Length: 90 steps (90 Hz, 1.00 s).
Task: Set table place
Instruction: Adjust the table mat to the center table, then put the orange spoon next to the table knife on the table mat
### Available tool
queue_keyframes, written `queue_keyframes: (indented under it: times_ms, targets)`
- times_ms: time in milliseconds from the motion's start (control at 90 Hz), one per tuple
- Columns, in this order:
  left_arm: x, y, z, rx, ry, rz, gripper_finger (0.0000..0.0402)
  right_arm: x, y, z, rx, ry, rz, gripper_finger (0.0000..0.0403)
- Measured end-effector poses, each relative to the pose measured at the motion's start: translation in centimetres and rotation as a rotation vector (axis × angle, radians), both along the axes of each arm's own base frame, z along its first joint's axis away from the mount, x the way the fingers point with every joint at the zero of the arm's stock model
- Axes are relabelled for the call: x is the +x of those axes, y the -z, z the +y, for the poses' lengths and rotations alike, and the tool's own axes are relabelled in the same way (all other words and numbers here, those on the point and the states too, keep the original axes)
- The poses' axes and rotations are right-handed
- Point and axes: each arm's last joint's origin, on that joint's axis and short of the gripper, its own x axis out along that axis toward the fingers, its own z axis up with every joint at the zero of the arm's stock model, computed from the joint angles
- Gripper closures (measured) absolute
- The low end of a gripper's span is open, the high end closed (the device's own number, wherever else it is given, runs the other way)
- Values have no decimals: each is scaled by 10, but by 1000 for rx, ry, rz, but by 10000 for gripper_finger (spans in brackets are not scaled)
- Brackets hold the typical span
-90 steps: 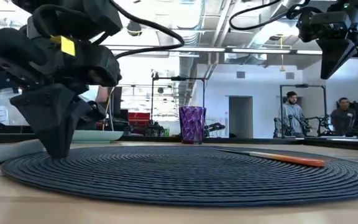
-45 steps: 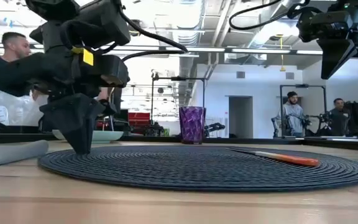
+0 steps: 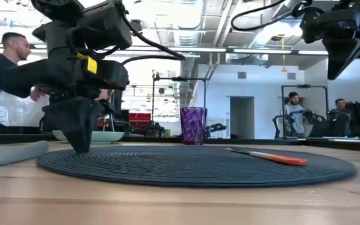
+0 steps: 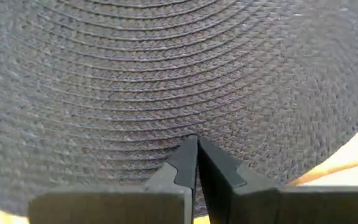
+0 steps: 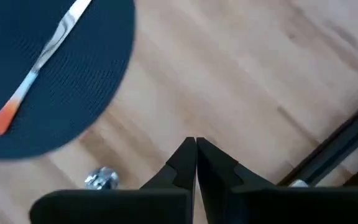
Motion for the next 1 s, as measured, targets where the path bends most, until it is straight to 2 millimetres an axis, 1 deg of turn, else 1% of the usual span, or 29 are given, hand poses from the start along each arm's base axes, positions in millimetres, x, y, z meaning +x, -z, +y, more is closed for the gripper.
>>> queue_keyframes:
  times_ms: [78,156,211,256,322,400,444,533,622,656,700,767,856,1000]
  targets:
    - [1,-21,1,24,6,-53,402,0,0,5,150,2,-8,385]
    - [10,-58,0,12,-6,-225,401,0,0,13,266,7,-4,356]
    - [9,-80,0,-2,-5,-294,402,0,0,21,290,11,8,332]
    - [7,-93,0,-11,-2,-330,402,0,0,27,293,19,16,314]
    - [5,-115,0,-21,-3,-412,402,0,1,36,302,71,28,289]
    - [-2,-146,2,-7,-26,-534,402,3,13,52,337,150,17,266]
    - [-7,-158,4,3,-40,-587,402,6,23,63,361,180,-10,256]
    - [-16,-167,6,29,-65,-617,402,11,49,89,410,251,-61,247]
    - [-25,-177,8,22,-86,-655,401,8,77,113,414,342,-51,249]
    - [-28,-181,8,18,-91,-665,401,7,84,122,417,380,-67,252]
    - [-32,-182,9,20,-92,-658,402,6,88,133,415,429,-103,257]
    - [-34,-180,9,24,-91,-634,402,5,89,148,428,492,-153,265]
    - [-37,-179,10,25,-89,-617,402,4,94,163,420,544,-156,273]
    - [-37,-179,10,33,-74,-609,402,18,109,182,456,541,-101,275]
